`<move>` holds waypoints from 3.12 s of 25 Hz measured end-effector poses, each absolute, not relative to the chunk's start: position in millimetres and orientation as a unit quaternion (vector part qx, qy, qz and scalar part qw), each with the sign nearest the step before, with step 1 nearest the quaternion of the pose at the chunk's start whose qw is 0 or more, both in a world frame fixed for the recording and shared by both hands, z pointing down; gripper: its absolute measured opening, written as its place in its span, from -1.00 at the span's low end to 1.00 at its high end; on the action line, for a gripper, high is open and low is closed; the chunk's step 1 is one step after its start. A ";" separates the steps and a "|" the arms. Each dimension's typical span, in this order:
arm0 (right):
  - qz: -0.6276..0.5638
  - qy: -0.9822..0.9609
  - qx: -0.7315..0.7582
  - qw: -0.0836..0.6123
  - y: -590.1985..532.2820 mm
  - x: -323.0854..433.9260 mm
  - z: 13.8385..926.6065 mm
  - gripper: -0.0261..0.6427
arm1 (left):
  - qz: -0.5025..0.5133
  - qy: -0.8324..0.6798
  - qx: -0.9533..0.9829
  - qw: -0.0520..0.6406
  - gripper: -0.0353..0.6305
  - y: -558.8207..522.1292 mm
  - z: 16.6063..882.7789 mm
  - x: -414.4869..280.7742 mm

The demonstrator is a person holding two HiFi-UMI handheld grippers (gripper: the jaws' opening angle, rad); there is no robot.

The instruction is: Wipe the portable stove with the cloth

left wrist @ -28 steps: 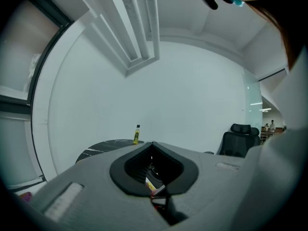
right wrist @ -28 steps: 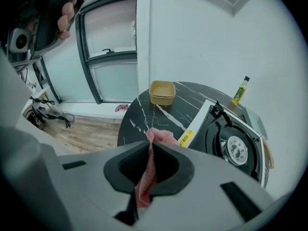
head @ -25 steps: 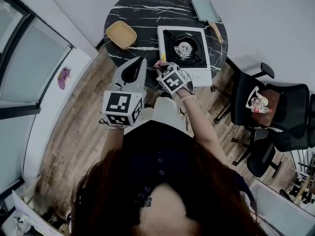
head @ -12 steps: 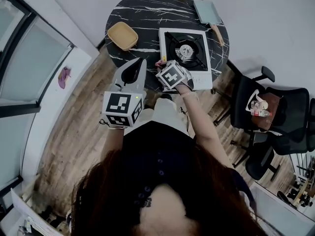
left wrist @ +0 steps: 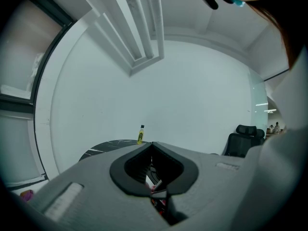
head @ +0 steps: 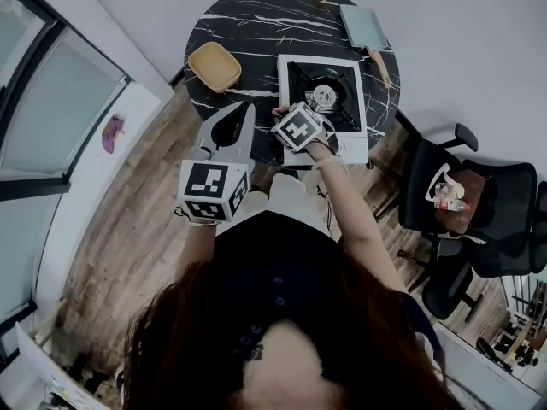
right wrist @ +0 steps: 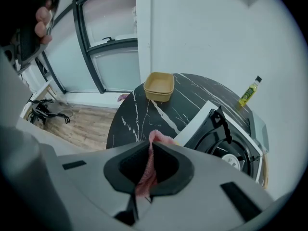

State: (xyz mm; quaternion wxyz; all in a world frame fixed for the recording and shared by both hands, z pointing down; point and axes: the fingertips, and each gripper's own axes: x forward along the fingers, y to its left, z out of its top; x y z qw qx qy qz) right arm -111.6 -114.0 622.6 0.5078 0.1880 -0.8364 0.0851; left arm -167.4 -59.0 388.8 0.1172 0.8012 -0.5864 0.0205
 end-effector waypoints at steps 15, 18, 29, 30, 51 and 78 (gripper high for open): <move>0.095 -0.843 0.138 0.512 -135.5 -114.5 623.9 -0.86 | 0.017 -0.613 0.779 0.131 -0.86 -93.3 381.4 -165.6; 0.094 -0.844 0.134 0.511 -139.9 -113.3 623.8 -0.86 | 0.018 -0.619 0.774 0.132 -0.86 -98.0 380.0 -164.5; 0.089 -0.853 0.129 0.498 -154.6 -116.5 622.7 -0.86 | 0.026 -0.630 0.765 0.133 -0.86 -111.9 379.6 -160.9; 0.090 -0.853 0.127 0.498 -154.9 -116.5 622.3 -0.86 | 0.026 -0.631 0.764 0.133 -0.86 -113.1 379.8 -159.9; 0.018 -0.855 0.101 0.509 -186.0 -121.6 619.3 -0.86 | 0.040 -0.652 0.745 0.136 -0.86 -133.9 382.8 -153.3; -0.057 -0.853 0.118 0.506 -230.3 -136.1 622.6 -0.86 | 0.052 -0.647 0.745 0.150 -0.86 -165.4 392.6 -163.8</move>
